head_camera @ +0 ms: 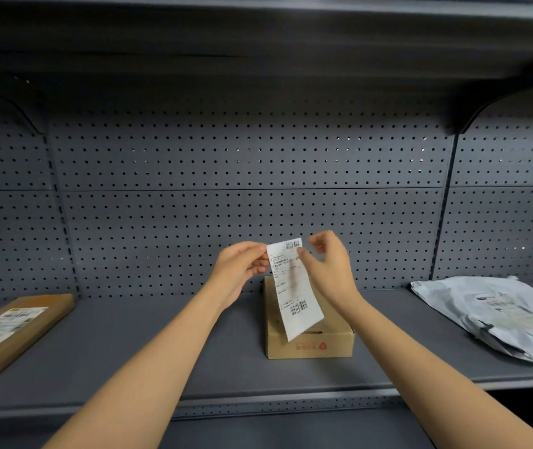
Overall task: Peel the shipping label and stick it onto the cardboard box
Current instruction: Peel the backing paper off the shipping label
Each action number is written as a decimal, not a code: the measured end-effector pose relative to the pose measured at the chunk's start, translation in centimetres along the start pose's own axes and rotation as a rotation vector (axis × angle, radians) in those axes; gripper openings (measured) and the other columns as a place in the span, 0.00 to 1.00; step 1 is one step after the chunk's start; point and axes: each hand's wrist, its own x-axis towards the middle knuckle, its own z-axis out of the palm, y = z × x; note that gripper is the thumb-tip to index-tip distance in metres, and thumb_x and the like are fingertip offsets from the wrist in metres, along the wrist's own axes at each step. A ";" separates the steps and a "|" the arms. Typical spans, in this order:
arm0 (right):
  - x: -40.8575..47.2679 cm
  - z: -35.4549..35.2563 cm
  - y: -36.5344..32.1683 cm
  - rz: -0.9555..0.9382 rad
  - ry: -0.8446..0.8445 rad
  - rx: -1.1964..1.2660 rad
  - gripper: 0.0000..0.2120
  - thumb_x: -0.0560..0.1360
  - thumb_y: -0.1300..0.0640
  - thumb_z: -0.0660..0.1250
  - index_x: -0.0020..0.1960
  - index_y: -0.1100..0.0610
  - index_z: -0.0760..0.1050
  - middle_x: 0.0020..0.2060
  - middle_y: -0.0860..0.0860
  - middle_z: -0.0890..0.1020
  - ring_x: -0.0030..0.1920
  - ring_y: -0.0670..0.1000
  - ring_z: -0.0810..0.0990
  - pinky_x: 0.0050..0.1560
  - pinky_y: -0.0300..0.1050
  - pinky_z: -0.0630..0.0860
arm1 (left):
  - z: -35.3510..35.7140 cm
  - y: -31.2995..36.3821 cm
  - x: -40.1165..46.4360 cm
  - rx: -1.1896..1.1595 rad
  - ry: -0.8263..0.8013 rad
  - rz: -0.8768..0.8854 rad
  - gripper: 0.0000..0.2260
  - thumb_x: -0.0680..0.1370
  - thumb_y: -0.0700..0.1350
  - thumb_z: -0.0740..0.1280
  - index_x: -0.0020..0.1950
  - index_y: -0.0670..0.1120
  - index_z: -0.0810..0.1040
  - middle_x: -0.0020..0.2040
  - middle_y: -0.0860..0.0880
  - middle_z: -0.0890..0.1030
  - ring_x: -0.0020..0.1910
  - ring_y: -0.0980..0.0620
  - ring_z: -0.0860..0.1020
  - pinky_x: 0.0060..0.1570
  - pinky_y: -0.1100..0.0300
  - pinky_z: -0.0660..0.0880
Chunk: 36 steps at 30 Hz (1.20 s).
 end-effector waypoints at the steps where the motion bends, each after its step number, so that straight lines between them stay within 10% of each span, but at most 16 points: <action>1: -0.2 0.2 -0.6 -0.017 -0.044 0.008 0.04 0.74 0.55 0.64 0.46 0.56 0.72 0.43 0.49 0.76 0.45 0.48 0.74 0.43 0.37 0.69 | 0.3 0.0 0.0 -0.001 -0.001 0.004 0.07 0.76 0.37 0.62 0.41 0.41 0.79 0.35 0.47 0.79 0.34 0.53 0.76 0.35 0.66 0.75; 6: -0.3 1.1 -2.5 -0.032 -0.264 -0.056 0.13 0.76 0.50 0.61 0.36 0.56 0.67 0.30 0.47 0.71 0.31 0.45 0.68 0.32 0.38 0.64 | 1.3 0.0 0.0 -0.010 -0.051 0.019 0.08 0.76 0.36 0.61 0.41 0.42 0.78 0.36 0.47 0.80 0.34 0.55 0.78 0.40 0.63 0.76; 36: 0.9 1.4 -2.3 0.093 -0.364 0.353 0.09 0.78 0.61 0.57 0.39 0.59 0.69 0.33 0.53 0.78 0.36 0.50 0.78 0.42 0.40 0.78 | 0.2 1.0 -0.2 0.066 -0.065 0.074 0.09 0.76 0.35 0.61 0.40 0.42 0.79 0.35 0.47 0.77 0.34 0.54 0.74 0.35 0.67 0.74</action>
